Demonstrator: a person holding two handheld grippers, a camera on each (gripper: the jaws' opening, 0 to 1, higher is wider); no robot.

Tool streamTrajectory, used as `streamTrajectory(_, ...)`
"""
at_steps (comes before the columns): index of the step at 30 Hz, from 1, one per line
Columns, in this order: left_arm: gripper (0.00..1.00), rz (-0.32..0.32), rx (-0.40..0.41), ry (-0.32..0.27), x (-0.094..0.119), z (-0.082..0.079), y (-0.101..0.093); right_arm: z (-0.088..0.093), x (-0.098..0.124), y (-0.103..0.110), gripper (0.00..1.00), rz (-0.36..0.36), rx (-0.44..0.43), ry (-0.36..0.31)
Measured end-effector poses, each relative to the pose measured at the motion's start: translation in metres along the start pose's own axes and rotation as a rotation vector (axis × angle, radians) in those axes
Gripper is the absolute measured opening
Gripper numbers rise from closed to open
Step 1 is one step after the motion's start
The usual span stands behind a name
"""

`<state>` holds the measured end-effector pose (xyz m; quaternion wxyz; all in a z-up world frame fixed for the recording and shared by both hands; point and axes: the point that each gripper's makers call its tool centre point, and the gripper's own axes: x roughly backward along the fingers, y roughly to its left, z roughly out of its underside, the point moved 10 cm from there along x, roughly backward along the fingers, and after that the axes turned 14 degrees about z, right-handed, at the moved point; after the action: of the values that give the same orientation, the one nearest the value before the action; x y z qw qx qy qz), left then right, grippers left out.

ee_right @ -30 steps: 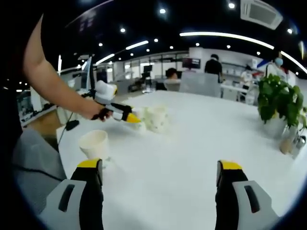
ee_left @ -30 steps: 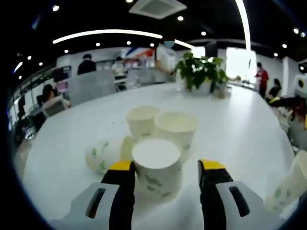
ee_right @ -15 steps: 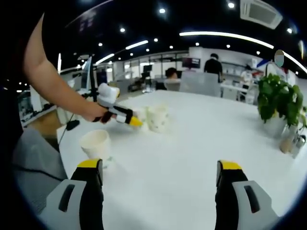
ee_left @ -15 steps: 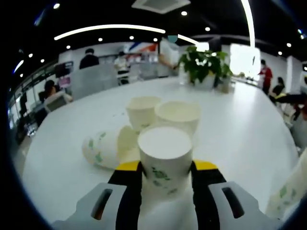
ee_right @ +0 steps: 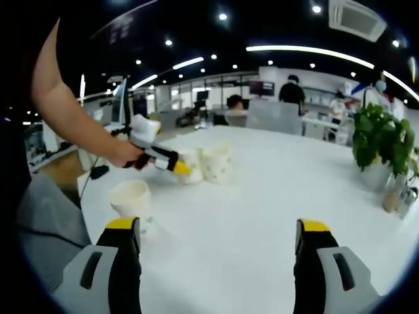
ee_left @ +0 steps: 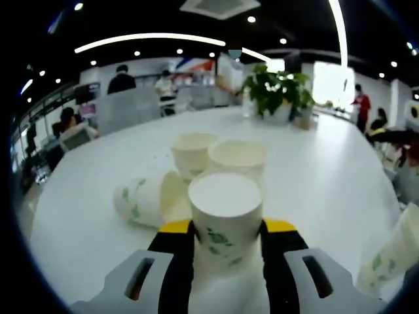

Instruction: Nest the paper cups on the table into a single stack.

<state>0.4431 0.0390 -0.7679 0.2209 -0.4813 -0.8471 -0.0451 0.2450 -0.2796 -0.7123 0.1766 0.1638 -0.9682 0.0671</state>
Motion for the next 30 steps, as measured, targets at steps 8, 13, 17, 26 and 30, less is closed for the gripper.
streamTrajectory(8, 0.38, 0.016, 0.012, -0.017, 0.009, -0.007, 0.001, 0.002, -0.009, -0.01, 1.0, -0.029, 0.01, 0.01)
streamTrajectory(13, 0.38, 0.034, 0.009, -0.013, 0.015, -0.013, 0.002, 0.004, -0.011, -0.011, 1.0, -0.07, 0.022, 0.017)
streamTrajectory(17, 0.38, 0.058, 0.014, 0.002, 0.02, -0.016, 0.002, 0.006, -0.012, -0.011, 1.0, -0.086, 0.031, 0.023)
streamTrajectory(26, 0.38, 0.11, -0.017, 0.01, 0.032, -0.037, 0.004, 0.002, -0.013, -0.012, 1.0, -0.089, 0.035, 0.017)
streamTrajectory(30, 0.38, 0.12, -0.026, -0.002, 0.039, -0.051, 0.006, -0.001, -0.012, -0.013, 1.0, -0.086, 0.035, 0.013)
